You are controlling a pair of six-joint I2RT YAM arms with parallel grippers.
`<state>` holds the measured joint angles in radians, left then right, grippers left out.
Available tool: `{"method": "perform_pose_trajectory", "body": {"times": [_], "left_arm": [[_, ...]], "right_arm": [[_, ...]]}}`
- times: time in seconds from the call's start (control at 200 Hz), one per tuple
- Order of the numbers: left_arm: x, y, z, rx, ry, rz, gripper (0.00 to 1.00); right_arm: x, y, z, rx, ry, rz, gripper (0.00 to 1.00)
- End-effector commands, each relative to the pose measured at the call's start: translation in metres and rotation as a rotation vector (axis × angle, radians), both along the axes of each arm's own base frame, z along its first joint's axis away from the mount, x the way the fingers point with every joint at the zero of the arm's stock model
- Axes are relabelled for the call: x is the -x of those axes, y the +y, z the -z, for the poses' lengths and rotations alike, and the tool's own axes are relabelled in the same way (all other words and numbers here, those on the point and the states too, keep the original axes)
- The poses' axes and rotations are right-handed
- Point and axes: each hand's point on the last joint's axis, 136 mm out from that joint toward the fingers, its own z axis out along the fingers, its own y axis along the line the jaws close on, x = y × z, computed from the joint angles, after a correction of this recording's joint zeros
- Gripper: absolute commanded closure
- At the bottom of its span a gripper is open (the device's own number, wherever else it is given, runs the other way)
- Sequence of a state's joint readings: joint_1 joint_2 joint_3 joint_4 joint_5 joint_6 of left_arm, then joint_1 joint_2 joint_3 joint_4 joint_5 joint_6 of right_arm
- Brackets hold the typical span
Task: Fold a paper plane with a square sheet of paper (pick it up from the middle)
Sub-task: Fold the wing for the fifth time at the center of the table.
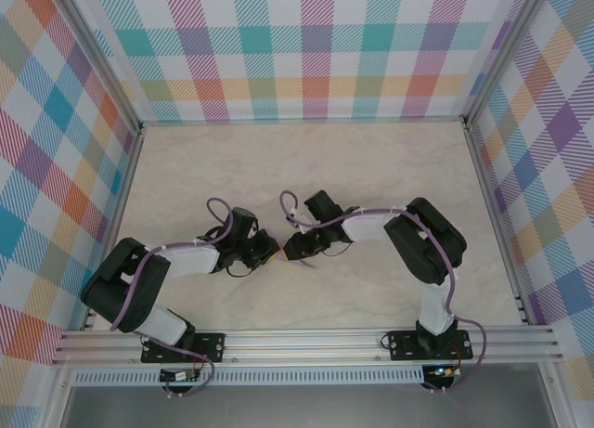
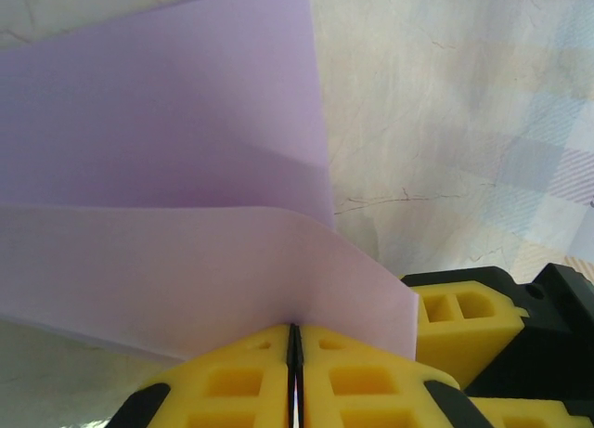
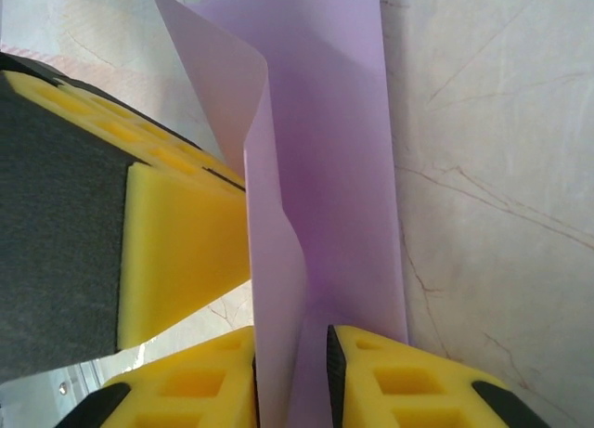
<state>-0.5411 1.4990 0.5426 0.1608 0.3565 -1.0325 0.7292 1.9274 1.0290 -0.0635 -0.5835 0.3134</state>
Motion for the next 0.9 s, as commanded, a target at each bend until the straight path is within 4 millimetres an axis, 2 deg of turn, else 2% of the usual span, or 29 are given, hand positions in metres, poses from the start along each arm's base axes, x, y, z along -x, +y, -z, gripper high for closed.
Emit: {"method": "perform_pose_trajectory", "body": {"times": [0.0, 0.26, 0.6, 0.795, 0.895], "left_arm": [[0.011, 0.004, 0.013, -0.032, 0.035, 0.003, 0.9], [0.011, 0.004, 0.015, -0.029, 0.039, 0.002, 0.9], [0.011, 0.002, 0.013, -0.02, 0.034, 0.006, 0.9], [0.011, 0.002, 0.011, -0.019, 0.03, 0.007, 0.9], [0.011, 0.002, 0.01, -0.017, 0.028, 0.012, 0.9]], "right_arm": [[0.001, 0.002, -0.027, -0.041, 0.025, -0.017, 0.72], [0.009, -0.006, -0.025, -0.012, 0.045, -0.038, 0.69], [0.02, -0.012, -0.013, 0.007, 0.097, -0.053, 0.74], [0.017, -0.014, -0.006, 0.035, 0.091, -0.037, 0.77], [0.014, -0.012, -0.013, 0.024, 0.082, -0.031, 0.74]]}}
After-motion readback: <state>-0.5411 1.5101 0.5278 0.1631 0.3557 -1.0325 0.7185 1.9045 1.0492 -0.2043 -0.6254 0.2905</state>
